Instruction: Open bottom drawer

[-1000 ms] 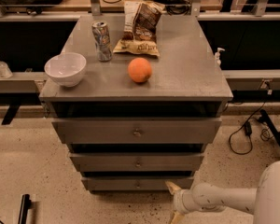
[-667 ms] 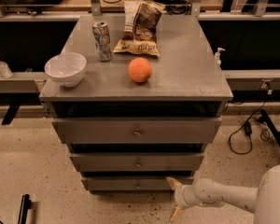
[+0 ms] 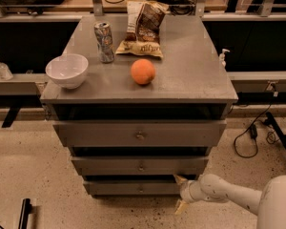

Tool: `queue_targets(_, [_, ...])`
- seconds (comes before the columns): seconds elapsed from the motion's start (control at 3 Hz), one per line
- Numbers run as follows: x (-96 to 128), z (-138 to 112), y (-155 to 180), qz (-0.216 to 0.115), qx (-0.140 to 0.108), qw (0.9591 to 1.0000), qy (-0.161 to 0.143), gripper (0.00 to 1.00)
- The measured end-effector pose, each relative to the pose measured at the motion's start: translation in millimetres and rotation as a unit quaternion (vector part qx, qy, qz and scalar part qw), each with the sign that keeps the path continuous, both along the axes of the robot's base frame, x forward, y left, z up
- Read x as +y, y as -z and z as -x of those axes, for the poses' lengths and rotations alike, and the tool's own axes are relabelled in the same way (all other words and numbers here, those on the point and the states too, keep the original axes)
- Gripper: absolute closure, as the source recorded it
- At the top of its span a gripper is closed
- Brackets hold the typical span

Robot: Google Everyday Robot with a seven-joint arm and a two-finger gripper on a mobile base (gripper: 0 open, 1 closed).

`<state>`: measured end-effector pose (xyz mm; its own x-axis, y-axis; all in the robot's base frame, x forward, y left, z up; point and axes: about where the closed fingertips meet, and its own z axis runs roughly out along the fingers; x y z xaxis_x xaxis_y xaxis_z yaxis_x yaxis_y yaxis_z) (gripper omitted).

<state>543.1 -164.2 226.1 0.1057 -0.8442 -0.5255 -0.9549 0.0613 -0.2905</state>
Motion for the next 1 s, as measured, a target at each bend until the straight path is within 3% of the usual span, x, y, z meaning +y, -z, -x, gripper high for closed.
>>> queue_targets(0.67, [0.5,-26.7,27.5,0.022,-0.005,0.9997,0.011,0.0])
queue_targets(1.0, [-2.2,-26.2,36.9,0.015,-0.001,0.9997,0.019,0.18])
